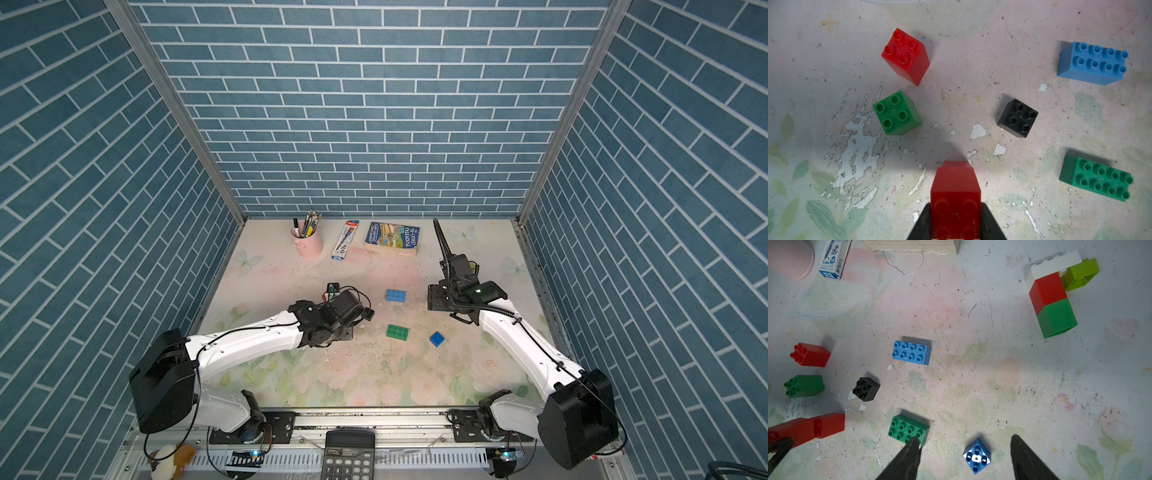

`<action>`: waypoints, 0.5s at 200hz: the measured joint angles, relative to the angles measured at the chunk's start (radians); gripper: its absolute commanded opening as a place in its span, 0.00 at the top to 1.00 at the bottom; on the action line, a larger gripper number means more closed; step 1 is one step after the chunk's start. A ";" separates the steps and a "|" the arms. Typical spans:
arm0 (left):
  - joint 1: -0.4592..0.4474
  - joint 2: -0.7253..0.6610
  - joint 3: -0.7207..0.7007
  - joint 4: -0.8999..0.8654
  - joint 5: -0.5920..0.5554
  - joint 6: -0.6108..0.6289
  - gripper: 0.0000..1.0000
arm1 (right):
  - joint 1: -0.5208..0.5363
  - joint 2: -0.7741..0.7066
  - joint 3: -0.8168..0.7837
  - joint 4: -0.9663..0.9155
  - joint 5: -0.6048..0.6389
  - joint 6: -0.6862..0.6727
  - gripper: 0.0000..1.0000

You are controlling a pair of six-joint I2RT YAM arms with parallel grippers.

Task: Assemble the letter r with lego
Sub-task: Assemble the lego brick with the lego brick.

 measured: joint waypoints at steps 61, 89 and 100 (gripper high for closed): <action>0.000 0.008 0.000 0.011 -0.001 -0.002 0.89 | 0.000 0.000 0.000 -0.001 0.006 0.000 0.30; 0.000 0.008 -0.003 0.014 -0.004 -0.006 0.89 | 0.000 0.000 0.000 -0.001 0.006 0.000 0.30; 0.000 0.007 -0.005 0.017 -0.006 -0.008 0.89 | 0.000 0.000 0.000 -0.001 0.006 0.000 0.30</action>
